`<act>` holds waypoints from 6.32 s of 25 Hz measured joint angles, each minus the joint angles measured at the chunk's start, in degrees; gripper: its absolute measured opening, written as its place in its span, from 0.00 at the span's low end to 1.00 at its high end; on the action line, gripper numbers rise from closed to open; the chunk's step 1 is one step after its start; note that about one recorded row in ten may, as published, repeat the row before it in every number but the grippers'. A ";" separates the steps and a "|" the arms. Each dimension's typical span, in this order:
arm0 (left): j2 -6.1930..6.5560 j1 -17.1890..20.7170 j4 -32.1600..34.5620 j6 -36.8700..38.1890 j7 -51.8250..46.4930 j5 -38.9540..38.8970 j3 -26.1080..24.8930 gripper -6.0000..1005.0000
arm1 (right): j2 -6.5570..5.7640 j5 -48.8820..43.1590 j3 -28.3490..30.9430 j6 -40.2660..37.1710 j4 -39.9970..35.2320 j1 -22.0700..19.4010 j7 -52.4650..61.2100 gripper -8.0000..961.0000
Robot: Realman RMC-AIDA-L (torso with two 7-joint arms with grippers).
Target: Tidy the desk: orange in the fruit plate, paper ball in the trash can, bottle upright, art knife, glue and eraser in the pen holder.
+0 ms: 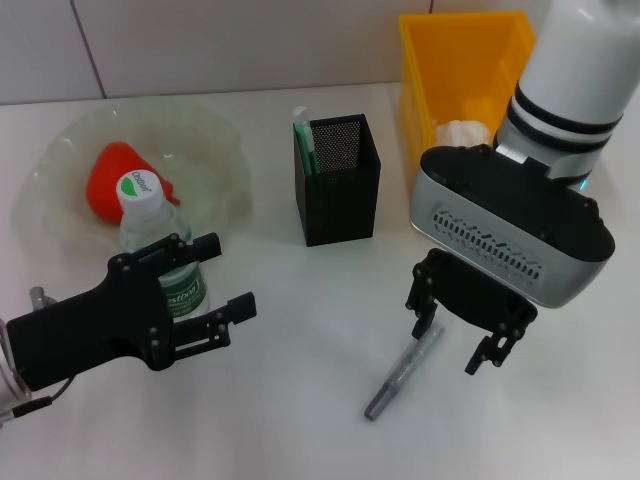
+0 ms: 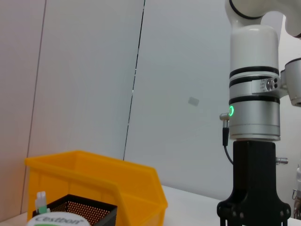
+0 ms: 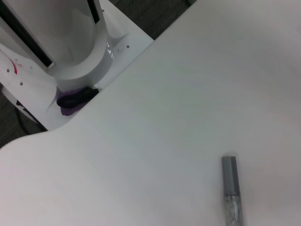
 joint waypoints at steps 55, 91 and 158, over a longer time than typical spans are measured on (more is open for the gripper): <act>0.18 0.23 0.23 0.43 0.11 0.19 0.04 0.81 | 0.86 0.57 -7.42 12.75 10.70 2.41 -1.20 0.51; 0.36 -0.04 0.30 0.11 0.02 0.44 4.24 0.81 | 1.10 1.16 -10.35 15.65 12.71 2.47 -1.03 0.39; 0.28 0.08 0.46 1.43 -0.59 0.00 3.98 0.81 | 0.36 -8.51 9.52 10.77 -16.65 0.16 4.35 0.15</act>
